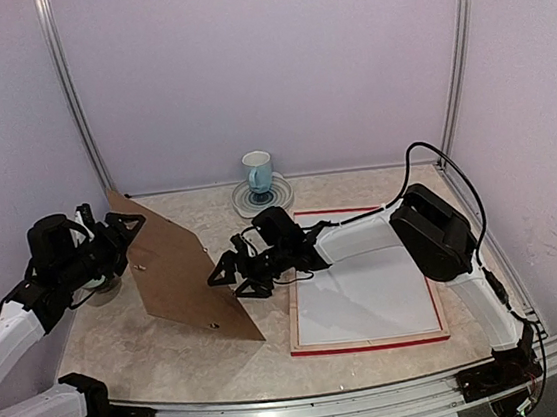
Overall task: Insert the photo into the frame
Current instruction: Turn over the backboard, then pick up the backboard from the center of the board.
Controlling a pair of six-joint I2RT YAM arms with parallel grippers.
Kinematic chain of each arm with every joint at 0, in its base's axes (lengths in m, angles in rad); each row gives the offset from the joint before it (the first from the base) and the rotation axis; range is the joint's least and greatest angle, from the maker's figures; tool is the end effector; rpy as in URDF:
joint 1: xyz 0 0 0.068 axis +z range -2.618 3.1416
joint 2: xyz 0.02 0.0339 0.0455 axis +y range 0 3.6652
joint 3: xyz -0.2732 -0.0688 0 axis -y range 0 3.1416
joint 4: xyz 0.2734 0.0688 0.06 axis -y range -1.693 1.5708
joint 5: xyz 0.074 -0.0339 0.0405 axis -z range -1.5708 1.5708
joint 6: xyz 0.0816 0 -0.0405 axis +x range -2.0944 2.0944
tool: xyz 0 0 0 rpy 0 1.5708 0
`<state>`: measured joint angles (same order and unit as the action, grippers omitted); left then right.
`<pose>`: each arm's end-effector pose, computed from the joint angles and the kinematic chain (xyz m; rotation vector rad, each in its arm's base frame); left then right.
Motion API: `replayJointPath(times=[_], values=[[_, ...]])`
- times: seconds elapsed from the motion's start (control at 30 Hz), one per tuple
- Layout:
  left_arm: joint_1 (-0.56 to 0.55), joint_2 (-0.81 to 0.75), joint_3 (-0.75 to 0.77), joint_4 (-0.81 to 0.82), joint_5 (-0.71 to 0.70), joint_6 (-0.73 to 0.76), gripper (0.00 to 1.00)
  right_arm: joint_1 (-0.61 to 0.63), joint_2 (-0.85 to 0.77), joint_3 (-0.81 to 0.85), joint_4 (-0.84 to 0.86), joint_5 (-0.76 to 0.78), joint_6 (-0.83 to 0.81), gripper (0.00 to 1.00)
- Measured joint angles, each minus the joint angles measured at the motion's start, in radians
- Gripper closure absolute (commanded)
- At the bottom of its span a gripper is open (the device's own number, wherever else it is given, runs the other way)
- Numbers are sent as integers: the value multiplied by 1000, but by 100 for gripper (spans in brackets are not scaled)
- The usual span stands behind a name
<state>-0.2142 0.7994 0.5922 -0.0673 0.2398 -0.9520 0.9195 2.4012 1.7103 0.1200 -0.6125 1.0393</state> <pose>0.2470 -0.0736 0.2703 -0.5397 1.8916 -1.0138 0.3198 0.4969 0.0937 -0.2894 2.5935 1.6194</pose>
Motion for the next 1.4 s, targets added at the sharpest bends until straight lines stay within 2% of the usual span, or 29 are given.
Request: replayJointPath(times=[0.3, 0.73, 1.13, 1.4], values=[[6, -11, 0, -58, 11, 11, 31, -22, -23, -2, -69, 31, -47, 1], [7, -19, 0, -141, 16, 11, 60, -39, -36, -2, -121, 52, -90, 1], [11, 25, 38, -356, -24, 10, 61, -39, -36, 49, -233, 105, -138, 1], [12, 3, 42, -408, -64, 7, 71, -39, -36, 51, -239, 108, -142, 1]])
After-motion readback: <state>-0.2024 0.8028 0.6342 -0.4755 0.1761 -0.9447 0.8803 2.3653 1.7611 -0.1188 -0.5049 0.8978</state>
